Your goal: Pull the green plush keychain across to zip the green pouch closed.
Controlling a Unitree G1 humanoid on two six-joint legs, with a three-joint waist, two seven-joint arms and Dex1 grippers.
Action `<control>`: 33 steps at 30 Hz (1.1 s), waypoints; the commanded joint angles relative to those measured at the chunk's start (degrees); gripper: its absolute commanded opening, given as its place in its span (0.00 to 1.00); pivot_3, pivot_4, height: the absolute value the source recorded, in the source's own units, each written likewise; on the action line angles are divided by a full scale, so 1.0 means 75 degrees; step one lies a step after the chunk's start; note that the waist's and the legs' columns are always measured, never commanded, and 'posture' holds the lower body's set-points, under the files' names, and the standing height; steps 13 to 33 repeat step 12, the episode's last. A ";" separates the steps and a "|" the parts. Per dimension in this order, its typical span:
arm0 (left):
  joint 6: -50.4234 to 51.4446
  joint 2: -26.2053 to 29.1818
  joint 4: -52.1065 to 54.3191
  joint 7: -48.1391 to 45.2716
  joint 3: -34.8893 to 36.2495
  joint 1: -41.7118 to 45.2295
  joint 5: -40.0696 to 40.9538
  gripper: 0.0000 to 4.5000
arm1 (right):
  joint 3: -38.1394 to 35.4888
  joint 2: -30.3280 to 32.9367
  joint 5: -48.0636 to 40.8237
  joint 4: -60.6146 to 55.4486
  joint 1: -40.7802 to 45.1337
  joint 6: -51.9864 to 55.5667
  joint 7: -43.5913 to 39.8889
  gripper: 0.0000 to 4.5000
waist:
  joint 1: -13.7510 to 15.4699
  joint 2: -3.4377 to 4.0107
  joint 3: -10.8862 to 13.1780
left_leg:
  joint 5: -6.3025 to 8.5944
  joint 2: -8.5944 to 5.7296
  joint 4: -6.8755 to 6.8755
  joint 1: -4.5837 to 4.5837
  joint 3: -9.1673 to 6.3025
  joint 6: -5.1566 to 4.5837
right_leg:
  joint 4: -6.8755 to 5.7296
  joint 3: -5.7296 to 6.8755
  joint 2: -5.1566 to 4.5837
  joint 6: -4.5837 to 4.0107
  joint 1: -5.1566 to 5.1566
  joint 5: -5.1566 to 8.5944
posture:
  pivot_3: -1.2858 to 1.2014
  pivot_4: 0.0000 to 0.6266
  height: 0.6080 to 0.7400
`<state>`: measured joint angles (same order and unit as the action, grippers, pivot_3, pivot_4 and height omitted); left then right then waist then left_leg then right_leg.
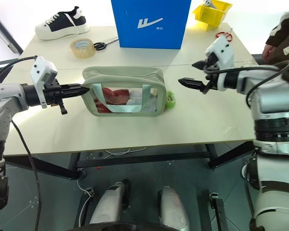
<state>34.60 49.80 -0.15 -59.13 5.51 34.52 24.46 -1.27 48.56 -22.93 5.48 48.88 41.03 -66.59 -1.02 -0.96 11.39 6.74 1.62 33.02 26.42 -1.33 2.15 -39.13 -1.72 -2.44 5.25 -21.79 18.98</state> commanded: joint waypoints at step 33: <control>0.1249 0.1266 -0.0420 -0.0285 0.1871 0.0532 0.1360 0.88 | -0.0096 -0.0248 -0.0710 -0.1271 0.0211 0.0340 0.0149 0.99 | -0.0008 0.0000 0.0001 | 0.0000 0.0002 0.0004 0.0002 0.0004 0.0001 | 0.0003 -0.0001 -0.0007 -0.0001 -0.0004 0.0000 | 0.52 0.24 1.00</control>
